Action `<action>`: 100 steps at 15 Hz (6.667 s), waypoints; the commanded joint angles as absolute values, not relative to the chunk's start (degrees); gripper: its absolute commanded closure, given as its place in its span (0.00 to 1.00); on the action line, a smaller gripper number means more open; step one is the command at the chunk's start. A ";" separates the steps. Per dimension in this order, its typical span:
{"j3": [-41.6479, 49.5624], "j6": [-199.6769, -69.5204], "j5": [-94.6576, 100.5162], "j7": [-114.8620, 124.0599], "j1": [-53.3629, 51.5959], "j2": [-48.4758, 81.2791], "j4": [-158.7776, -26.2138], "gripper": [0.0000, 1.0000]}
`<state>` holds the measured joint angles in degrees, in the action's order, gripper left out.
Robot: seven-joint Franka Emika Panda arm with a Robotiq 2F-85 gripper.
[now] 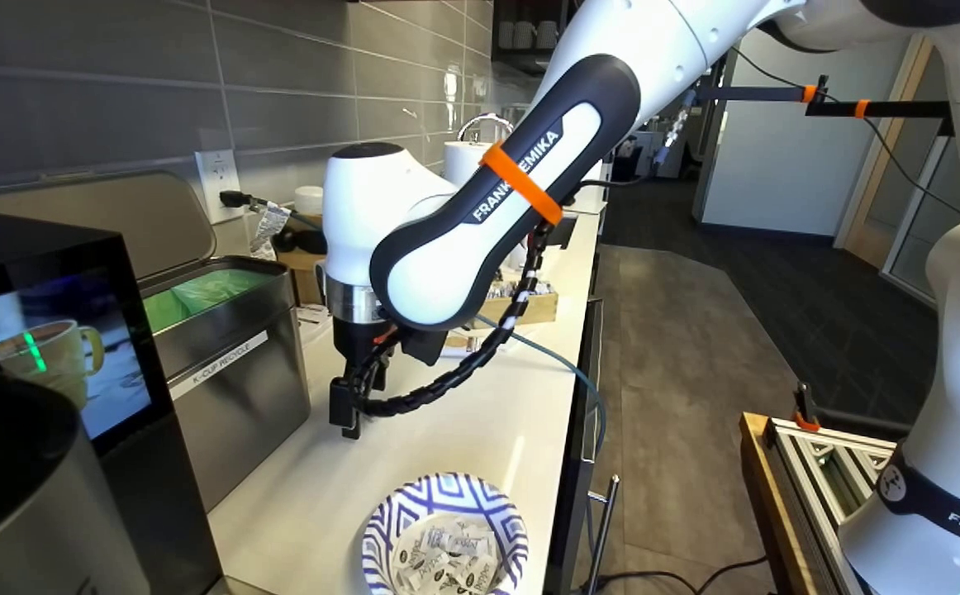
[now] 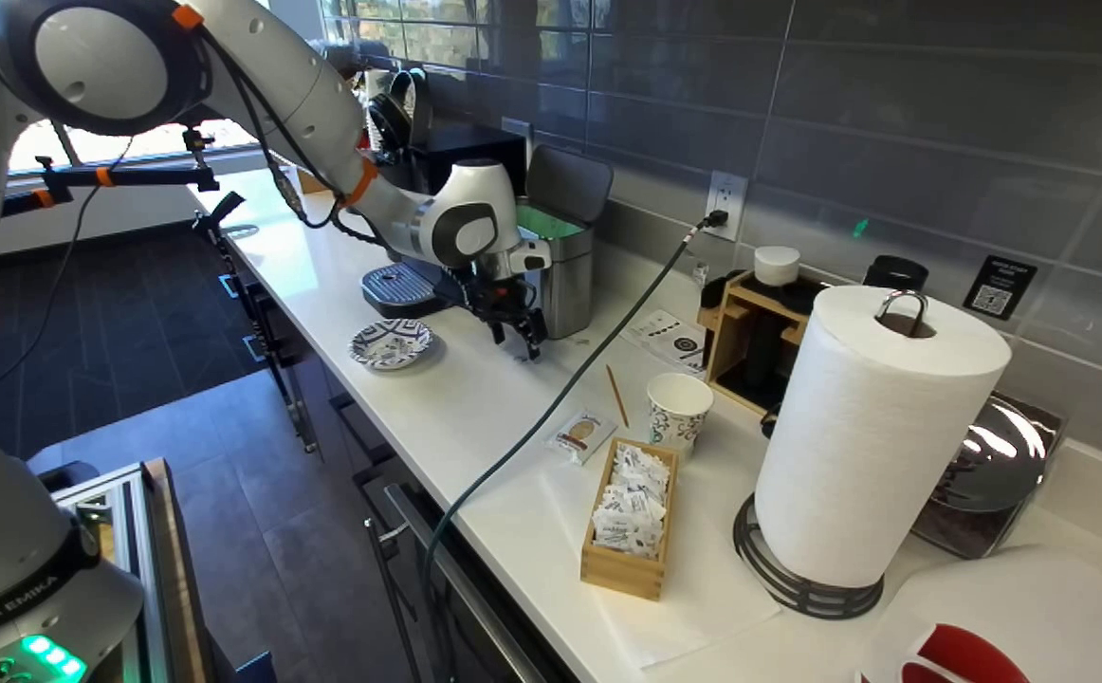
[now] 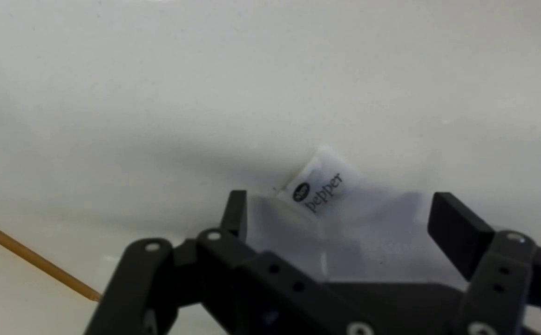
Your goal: Pick up the white sachet from the counter and put it in the wooden box.
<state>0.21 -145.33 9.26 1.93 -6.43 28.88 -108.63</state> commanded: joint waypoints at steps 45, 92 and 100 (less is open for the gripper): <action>6.63 -96.75 -0.90 1.55 12.06 35.17 -74.01 0.99; 10.55 -76.05 -1.90 13.25 20.91 51.89 -50.51 0.36; 9.47 -79.82 -1.54 10.16 19.63 46.89 -52.65 0.00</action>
